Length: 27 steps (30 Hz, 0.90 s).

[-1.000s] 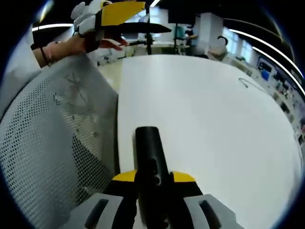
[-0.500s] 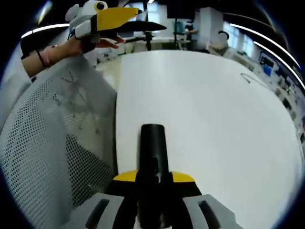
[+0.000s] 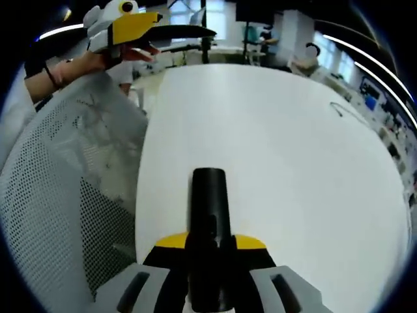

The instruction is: Press the specified remote control buttons in sequence, fully releasing each button before pressing the next.

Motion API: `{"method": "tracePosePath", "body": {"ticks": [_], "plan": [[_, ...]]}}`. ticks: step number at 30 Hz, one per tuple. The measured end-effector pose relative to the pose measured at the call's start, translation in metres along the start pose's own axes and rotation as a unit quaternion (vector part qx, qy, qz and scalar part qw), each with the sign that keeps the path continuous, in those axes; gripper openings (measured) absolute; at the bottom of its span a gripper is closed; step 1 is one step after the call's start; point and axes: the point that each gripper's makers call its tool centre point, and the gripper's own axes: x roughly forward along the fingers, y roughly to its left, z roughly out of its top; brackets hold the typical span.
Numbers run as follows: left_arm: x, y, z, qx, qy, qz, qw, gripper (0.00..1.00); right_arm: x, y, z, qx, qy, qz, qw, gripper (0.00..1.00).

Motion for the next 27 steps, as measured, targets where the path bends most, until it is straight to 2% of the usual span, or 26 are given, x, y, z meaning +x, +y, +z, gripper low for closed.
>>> {"method": "tracePosePath", "body": {"ticks": [19, 27], "plan": [[0.001, 0.000, -0.004, -0.006, 0.010, 0.000, 0.9999, 1.00, -0.004, -0.050, -0.007, -0.015, 0.024, -0.006, 0.9996, 0.21], [0.001, 0.000, -0.006, -0.007, 0.014, 0.001, 0.9999, 1.00, -0.004, -0.067, -0.006, -0.005, 0.021, -0.010, 0.9997, 0.21]]}}
